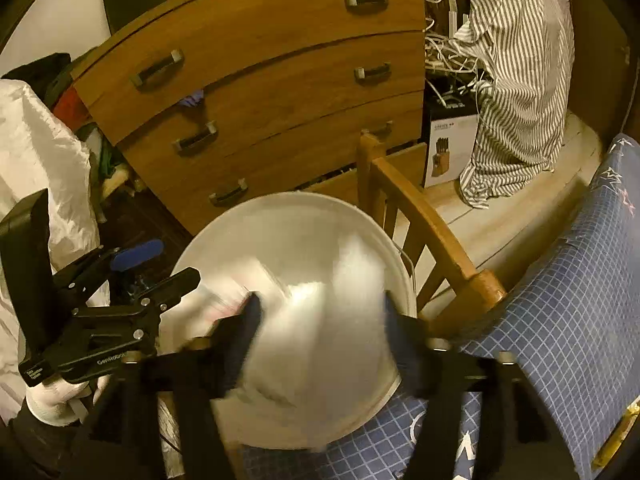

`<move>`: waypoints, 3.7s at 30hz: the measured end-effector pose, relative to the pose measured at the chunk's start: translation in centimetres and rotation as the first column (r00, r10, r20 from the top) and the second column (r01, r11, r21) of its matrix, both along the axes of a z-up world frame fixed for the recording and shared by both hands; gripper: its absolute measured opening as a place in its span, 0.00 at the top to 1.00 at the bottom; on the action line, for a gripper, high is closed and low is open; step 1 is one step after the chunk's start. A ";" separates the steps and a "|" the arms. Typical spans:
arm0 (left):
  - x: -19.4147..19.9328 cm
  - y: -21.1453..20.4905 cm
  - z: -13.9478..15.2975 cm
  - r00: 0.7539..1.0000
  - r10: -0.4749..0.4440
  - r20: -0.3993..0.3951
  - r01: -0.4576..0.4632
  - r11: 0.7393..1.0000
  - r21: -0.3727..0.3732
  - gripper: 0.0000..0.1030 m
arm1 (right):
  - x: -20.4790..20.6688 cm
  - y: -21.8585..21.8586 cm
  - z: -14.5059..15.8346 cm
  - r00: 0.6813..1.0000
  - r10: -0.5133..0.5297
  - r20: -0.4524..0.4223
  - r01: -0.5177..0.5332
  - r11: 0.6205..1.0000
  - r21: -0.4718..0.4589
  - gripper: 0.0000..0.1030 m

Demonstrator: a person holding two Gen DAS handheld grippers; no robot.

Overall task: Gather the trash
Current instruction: 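Open both tools over the bucket and return to the bed, then grasp the white foil packet with the left tool while the right tool grasps the orange wrapper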

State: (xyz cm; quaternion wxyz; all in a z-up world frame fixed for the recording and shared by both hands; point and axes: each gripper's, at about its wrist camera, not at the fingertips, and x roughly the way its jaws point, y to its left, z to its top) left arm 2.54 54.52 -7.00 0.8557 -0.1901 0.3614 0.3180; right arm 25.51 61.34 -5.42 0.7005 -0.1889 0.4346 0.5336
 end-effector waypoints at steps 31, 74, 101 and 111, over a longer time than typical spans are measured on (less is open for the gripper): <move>11.8 -34.3 -4.9 0.753 -0.657 0.047 0.657 0.745 -0.117 0.32 | -8.4 -61.3 -3.7 0.662 -0.712 0.236 0.662 0.702 0.262 0.34; 20.9 -45.1 -7.8 0.679 -0.727 -0.102 0.714 0.686 -0.142 0.19 | 0.9 -72.7 -8.6 0.825 -0.565 0.031 0.545 0.808 0.226 0.32; 19.5 -48.1 -8.8 0.675 -0.732 -0.089 0.732 0.680 -0.041 0.66 | -7.5 -68.0 -10.2 0.778 -0.454 0.434 0.453 0.884 0.114 0.88; 15.0 -47.5 -5.4 0.710 -0.703 0.032 0.702 0.711 0.037 0.68 | -11.9 -70.4 -5.9 0.618 -0.722 0.310 0.615 0.690 0.382 0.94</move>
